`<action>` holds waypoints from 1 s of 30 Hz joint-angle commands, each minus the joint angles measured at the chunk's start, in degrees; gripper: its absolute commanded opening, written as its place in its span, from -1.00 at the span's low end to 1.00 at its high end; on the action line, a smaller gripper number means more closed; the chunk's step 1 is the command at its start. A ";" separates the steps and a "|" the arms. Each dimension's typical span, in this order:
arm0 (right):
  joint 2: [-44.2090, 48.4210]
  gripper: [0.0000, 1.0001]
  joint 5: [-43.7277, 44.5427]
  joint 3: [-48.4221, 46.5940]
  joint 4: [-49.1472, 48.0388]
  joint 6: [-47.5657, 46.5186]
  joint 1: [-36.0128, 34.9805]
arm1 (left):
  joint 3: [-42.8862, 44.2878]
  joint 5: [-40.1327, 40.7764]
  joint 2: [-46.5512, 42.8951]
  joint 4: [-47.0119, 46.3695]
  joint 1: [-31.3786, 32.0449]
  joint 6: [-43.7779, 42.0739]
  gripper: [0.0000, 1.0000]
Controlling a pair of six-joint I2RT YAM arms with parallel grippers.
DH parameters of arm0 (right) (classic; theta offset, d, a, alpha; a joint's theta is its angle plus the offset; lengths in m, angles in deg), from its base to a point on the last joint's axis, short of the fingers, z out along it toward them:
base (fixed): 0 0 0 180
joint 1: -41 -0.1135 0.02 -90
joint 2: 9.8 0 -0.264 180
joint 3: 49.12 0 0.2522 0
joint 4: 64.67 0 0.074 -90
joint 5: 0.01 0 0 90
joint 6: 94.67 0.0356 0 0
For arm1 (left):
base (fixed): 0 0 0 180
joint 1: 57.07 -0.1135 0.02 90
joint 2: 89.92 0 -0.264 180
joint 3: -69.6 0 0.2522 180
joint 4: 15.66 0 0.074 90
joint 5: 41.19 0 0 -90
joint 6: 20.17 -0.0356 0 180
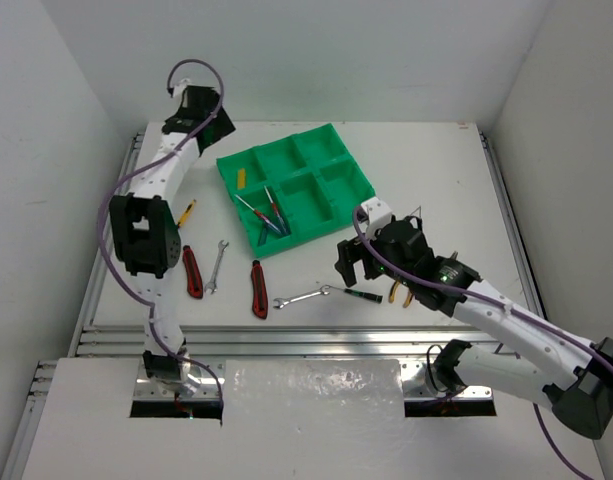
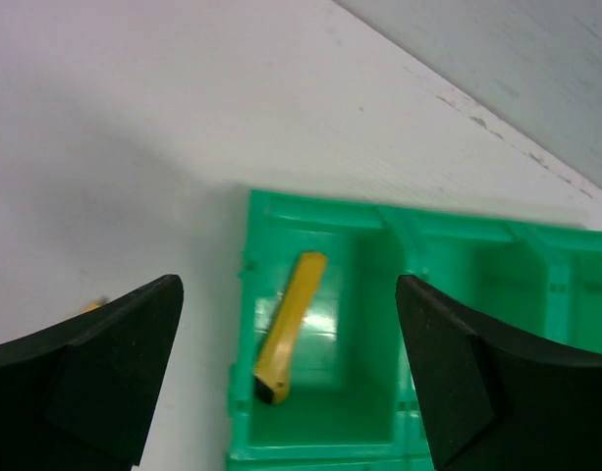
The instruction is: Sort the tools into containers
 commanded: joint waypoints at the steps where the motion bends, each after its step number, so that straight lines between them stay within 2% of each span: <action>1: -0.96 0.98 -3.57 -0.37 -0.82 -2.46 -0.02 | -6.76 -5.20 -5.13 -6.92 -7.12 -9.83 0.76; 2: -1.31 0.98 -4.11 -0.19 -1.00 -3.24 0.06 | -10.79 -12.28 -5.41 -7.98 -8.01 -11.85 0.76; 4: -2.36 0.98 -4.99 -0.36 -0.82 -3.25 -0.02 | -12.49 -15.94 -3.93 -6.07 -10.21 -14.15 0.76; 7: -2.90 0.98 -9.46 0.16 -1.26 -3.60 0.06 | -12.49 -26.91 0.03 1.57 -13.90 -14.95 0.73; 13: -2.73 0.98 -13.08 0.86 -1.88 -3.87 0.06 | -22.85 -23.69 -4.79 0.10 -16.37 -18.11 0.70; 16: -2.46 0.98 -14.04 1.30 -2.14 -4.13 0.06 | -22.52 -25.88 -4.01 2.98 -16.46 -21.01 0.66; 19: -2.28 0.98 -15.10 1.48 -2.05 -4.22 -0.02 | -23.21 -23.89 -2.86 3.78 -16.37 -22.50 0.60; 24: -1.49 0.98 -16.06 2.09 -2.67 -4.40 0.06 | -24.89 -20.46 -0.85 3.52 -16.37 -22.07 0.19; 25: -1.49 0.98 -16.15 2.09 -2.76 -4.40 0.06 | -24.89 -19.31 -0.40 3.96 -16.37 -21.98 0.00; 30: -1.49 0.98 -16.68 2.18 -2.93 -4.66 0.06 | -25.41 -15.96 2.85 4.84 -16.20 -21.19 -0.16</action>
